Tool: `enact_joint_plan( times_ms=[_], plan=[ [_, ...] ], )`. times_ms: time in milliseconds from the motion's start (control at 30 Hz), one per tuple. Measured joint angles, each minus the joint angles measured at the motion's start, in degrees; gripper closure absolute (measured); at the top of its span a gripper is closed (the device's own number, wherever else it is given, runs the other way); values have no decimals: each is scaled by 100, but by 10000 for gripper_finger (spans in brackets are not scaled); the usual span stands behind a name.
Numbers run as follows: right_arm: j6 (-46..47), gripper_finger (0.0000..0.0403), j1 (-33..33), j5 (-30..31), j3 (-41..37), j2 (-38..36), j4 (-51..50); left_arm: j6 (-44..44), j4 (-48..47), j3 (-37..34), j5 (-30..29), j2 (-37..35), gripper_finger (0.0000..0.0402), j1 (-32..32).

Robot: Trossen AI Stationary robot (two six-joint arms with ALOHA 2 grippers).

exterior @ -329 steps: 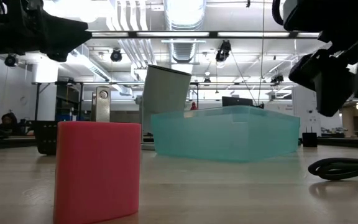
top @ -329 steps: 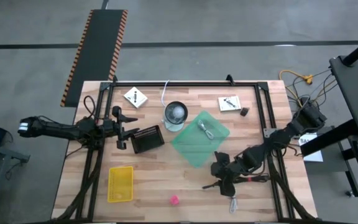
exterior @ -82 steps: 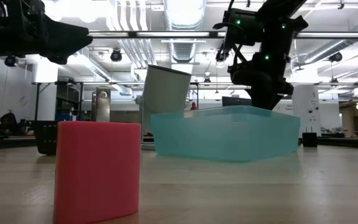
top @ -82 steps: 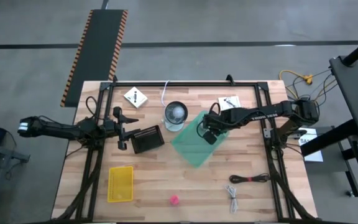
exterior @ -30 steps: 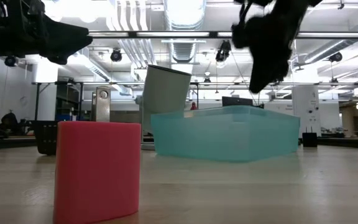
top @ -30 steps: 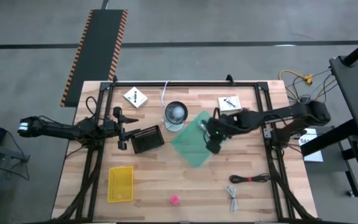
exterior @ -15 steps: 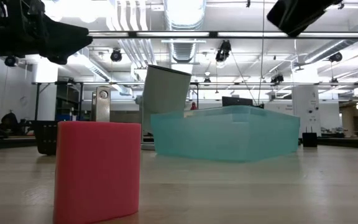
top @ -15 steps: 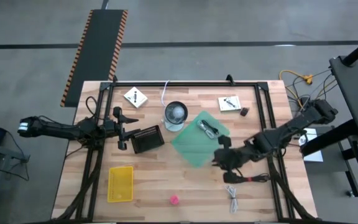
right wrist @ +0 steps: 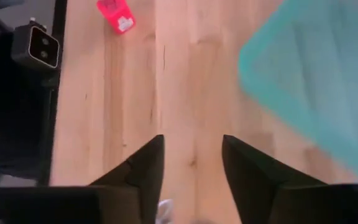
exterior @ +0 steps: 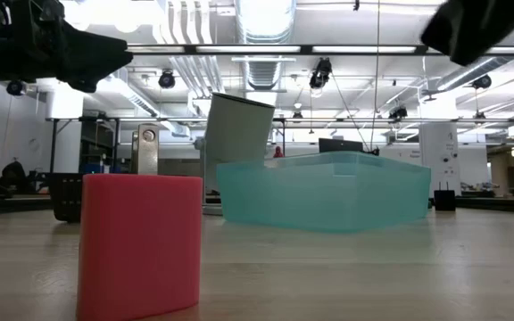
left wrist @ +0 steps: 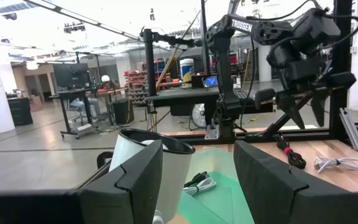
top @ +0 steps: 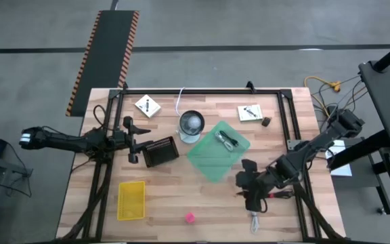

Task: Pick and place items into bin
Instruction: Put the white charger cable into the green bin

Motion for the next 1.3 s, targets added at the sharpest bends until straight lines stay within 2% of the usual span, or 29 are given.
enact_joint_plan(
  times_ms=[200, 333, 533, 900, 1300],
  plan=[
    [1739, 209, 169, -177, -13, 46, 3, -2, 5, 0, 0, 0, 219, -1],
    [2934, 209, 316, -250, -35, 46, 4, -2, 6, 0, 0, 0, 219, 0],
    [4111, 218, 585, -259, -39, 69, 3, -2, 7, 0, 0, 0, 219, -1],
    [5218, 227, 1067, -301, -44, 440, -68, -2, 4, 0, 0, 0, 219, -1],
    [6154, 227, 1147, -1187, -33, 1118, -119, -2, 2, 0, 0, 0, 219, -1]
  ],
)
